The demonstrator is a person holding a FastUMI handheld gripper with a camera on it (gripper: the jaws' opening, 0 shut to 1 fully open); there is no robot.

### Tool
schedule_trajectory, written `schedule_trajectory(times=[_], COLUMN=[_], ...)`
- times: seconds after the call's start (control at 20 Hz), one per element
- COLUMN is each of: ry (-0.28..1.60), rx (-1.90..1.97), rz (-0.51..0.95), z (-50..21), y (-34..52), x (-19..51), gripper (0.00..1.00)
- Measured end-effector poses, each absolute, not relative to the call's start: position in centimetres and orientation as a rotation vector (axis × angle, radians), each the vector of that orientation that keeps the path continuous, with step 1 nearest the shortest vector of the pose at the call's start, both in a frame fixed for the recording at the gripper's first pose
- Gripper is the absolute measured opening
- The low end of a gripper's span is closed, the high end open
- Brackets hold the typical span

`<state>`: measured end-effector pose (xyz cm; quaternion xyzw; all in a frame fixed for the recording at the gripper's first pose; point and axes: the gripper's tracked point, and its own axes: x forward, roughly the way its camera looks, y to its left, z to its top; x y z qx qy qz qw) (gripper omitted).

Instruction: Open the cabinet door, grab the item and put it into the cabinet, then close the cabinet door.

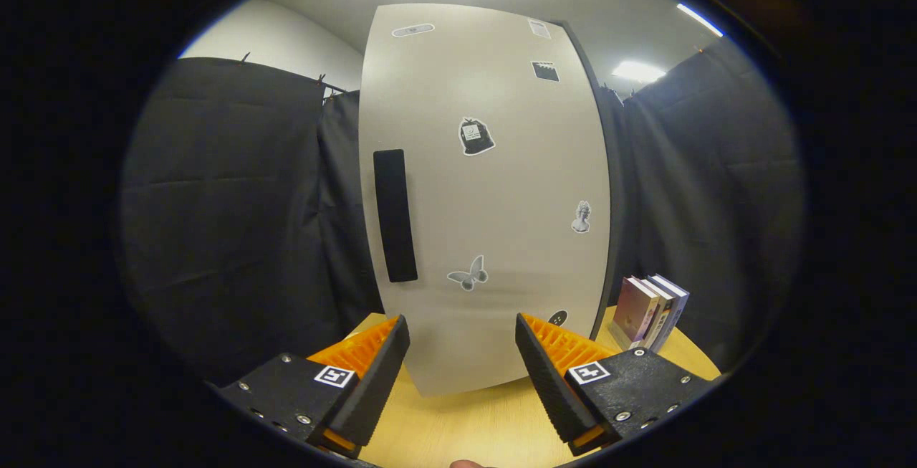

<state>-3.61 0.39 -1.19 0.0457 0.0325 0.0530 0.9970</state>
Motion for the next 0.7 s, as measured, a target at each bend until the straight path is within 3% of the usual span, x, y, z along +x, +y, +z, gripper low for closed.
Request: schedule_trajectory(times=[0.7], ry=[0.046], rx=[0.069], rz=[0.161], z=[-2.4], y=[3.6], x=[-3.1], gripper=[0.93])
